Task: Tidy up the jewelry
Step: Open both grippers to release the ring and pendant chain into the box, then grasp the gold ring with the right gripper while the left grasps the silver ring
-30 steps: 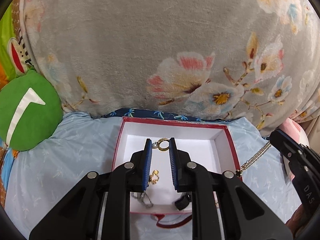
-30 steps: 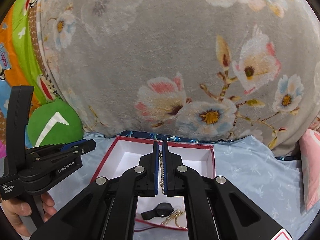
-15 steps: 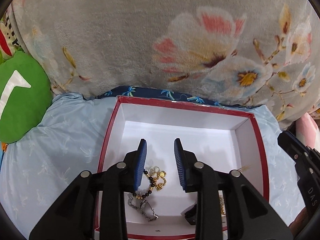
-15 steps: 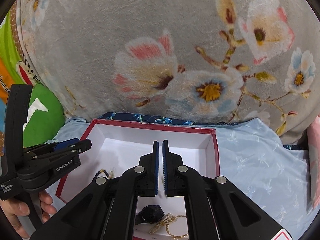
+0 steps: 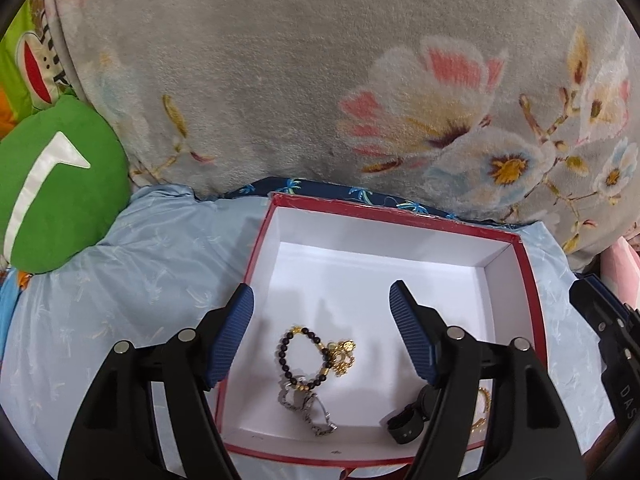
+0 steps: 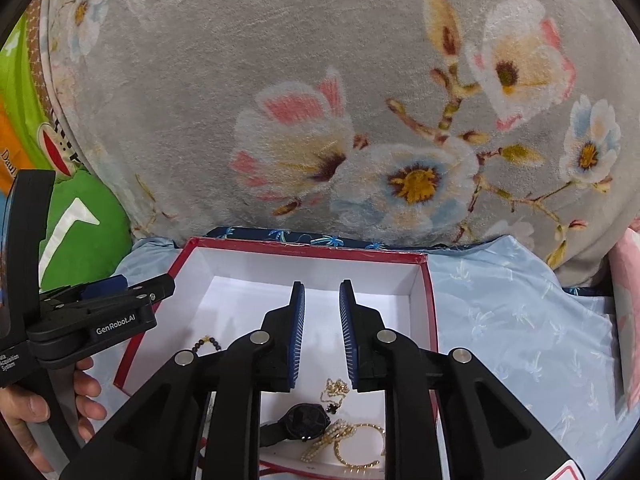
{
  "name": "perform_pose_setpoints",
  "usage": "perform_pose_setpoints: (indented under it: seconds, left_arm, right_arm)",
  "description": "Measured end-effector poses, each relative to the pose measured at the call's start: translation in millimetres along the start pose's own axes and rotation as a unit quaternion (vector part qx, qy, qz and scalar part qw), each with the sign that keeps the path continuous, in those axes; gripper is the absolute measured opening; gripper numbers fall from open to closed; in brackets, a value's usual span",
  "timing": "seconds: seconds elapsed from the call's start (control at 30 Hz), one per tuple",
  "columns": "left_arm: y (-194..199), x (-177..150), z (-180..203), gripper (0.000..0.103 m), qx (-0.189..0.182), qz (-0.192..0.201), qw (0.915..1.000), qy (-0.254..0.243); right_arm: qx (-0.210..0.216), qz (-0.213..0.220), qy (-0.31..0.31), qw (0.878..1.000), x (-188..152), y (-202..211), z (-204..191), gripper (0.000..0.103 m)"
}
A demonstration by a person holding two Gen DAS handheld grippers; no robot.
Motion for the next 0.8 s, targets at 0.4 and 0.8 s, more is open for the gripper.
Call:
perform_pose_setpoints:
  seconds: [0.4, 0.8]
  left_arm:
    - [68, -45, -10, 0.068, 0.024, 0.005, 0.9997, -0.006]
    - [116, -150, -33, 0.073, 0.020, -0.046, 0.9983, 0.031]
  right_arm:
    - [-0.001, 0.002, -0.001, 1.000, -38, 67, 0, 0.033]
    - [-0.035, -0.066, -0.030, 0.997, -150, 130, 40, 0.045]
Point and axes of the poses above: each gripper's, at about its wrist camera, not at the fingertips, and y roughly against the way its jaws point, z to its right, x to its top, the point moved 1 cm from there along -y, roughly the way its jaws point, and after that the axes turned 7 degrees about -x, right-handed, at the moved point
